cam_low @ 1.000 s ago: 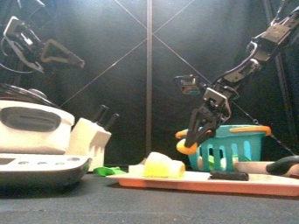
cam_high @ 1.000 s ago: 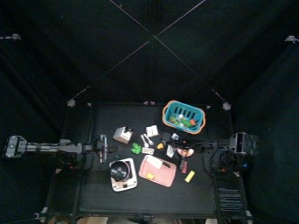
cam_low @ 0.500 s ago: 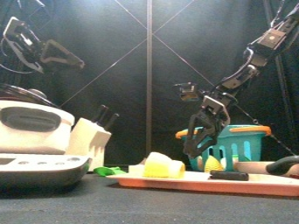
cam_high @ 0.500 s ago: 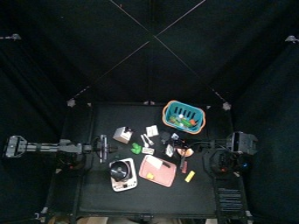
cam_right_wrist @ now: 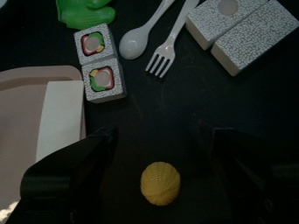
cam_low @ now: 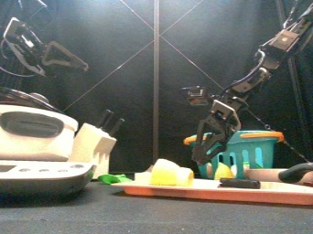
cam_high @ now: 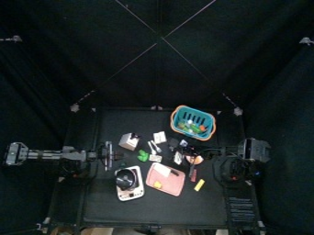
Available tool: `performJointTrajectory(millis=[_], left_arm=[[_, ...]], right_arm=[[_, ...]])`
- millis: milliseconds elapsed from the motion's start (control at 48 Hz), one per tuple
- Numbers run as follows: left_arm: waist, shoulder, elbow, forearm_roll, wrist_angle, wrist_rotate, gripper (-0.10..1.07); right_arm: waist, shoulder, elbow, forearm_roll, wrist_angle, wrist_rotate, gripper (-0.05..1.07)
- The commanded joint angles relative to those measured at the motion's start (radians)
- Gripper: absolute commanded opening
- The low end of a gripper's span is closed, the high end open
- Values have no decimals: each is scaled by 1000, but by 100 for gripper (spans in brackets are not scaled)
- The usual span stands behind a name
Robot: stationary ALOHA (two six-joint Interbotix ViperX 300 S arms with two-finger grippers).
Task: Place corn top above plate
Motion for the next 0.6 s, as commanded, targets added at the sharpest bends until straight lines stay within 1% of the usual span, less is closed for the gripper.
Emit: performJointTrajectory(millis=[0, 250, 417, 500, 583], left_arm=[[0, 2, -12, 2, -8, 2, 2], [0, 2, -12, 2, -6, 2, 2], [2, 2, -11, 0, -6, 2, 2], [2, 2, -14, 2, -6, 2, 2], [0, 2, -12, 0, -6, 2, 2]], right_arm=[[0, -17, -18, 2, 0, -2, 102], [3, -14, -20, 0, 8, -3, 101], [15, -14, -26, -26, 21, -2, 101], [28, -23, -37, -28, 35, 2, 101], [61, -37, -60, -21, 57, 2, 101]])
